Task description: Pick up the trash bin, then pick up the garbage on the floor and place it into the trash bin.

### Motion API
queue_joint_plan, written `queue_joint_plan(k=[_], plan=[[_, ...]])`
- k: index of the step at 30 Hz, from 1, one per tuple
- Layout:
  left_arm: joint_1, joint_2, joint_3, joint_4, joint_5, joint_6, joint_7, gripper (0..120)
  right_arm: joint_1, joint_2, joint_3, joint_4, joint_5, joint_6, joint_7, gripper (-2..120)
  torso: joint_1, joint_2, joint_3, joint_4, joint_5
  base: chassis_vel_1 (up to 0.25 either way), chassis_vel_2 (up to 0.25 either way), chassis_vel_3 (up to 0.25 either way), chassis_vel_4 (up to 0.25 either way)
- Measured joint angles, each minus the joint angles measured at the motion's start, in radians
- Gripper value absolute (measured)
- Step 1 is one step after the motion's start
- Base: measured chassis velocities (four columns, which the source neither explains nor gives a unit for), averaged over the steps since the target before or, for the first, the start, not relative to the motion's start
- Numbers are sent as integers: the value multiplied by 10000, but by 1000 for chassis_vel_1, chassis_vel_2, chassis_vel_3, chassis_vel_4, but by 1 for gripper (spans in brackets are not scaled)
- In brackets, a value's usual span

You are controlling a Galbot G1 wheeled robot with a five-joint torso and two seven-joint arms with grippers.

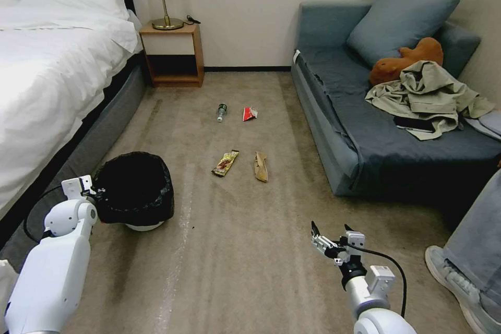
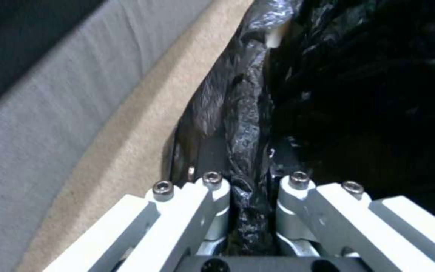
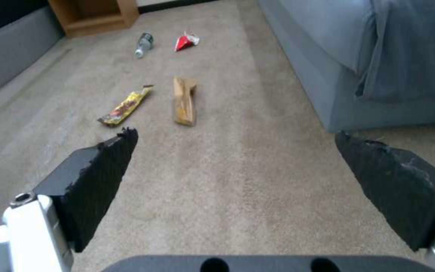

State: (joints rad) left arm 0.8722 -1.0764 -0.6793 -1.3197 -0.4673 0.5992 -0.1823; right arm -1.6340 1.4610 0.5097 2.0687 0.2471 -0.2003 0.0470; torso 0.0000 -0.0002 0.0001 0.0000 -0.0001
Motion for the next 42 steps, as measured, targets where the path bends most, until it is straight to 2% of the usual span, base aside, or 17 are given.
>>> queue_joint_plan(k=[2,4,5,10,11,13,14,16,17,19,20,22,25,27,30,33,42], plan=[[67,5,-64,-186,85,-21,15,7,47,-27,10,-31,71,-24,-1,100,0,0,0,0,0,0,0,0,0],[319,14,-238,-710,194,-29,25,5,98,-58,16,-35,298,-149,-9,100,0,0,0,0,0,0,0,0,0],[319,14,-238,-710,194,-29,25,5,98,-58,16,-35,298,-149,-9,100,0,0,0,0,0,0,0,0,0],[896,47,-648,-1785,497,-12,65,5,185,-95,15,-37,428,-204,-119,100,0,1,-1,1,1,0,0,0,0],[896,47,-648,-1785,497,-12,65,5,185,-95,15,-37,428,-204,-119,100,0,1,-1,1,1,0,0,0,0],[1275,97,-934,-2413,848,-11,287,5,221,-97,-12,-80,429,-205,-153,100,0,1,-1,1,1,0,0,0,0],[1275,97,-934,-2413,848,-11,287,5,221,-97,-12,-80,429,-205,-153,100,0,1,-1,1,1,0,0,0,0],[1652,143,-1204,-3000,1071,-11,459,5,219,-108,-64,-94,407,-200,-158,100,0,2,-1,0,1,0,0,0,0],[1652,143,-1204,-3000,1071,-11,459,5,219,-108,-64,-94,407,-200,-158,100,0,2,-1,0,1,0,0,0,0],[2148,160,-1499,-3716,1171,-19,579,5,204,-137,-115,-96,393,-186,-174,100,0,2,-1,0,2,0,0,0,0],[2148,160,-1499,-3716,1171,-19,579,5,204,-137,-115,-96,393,-186,-174,100,0,2,-1,0,2,0,0,0,0],[2722,136,-1793,-4488,1256,-36,663,5,201,-165,-146,-96,393,-162,-215,100,0,2,-2,0,3,0,0,0,0],[3048,104,-1941,-4884,1313,-69,717,5,200,-179,-168,-96,401,-153,-239,100,0,2,-2,0,3,0,0,0,0],[3609,36,-2250,-5530,1395,-115,754,5,189,-188,-226,-88,421,-117,-301,100,0,2,-2,1,2,0,0,0,0],[3756,14,-2358,-5696,1413,-125,755,5,182,-188,-244,-85,421,-95,-325,100,0,2,-2,0,2,0,0,0,0],[4497,-76,-2898,-6349,1431,-192,763,5,142,-189,-361,-84,404,-5,-463,100,0,2,-2,1,2,0,0,0,0],[5200,-199,-3396,-6756,1381,-389,816,5,142,-191,-565,-190,234,66,-715,100,0,3,-2,0,1,0,0,0,0]])
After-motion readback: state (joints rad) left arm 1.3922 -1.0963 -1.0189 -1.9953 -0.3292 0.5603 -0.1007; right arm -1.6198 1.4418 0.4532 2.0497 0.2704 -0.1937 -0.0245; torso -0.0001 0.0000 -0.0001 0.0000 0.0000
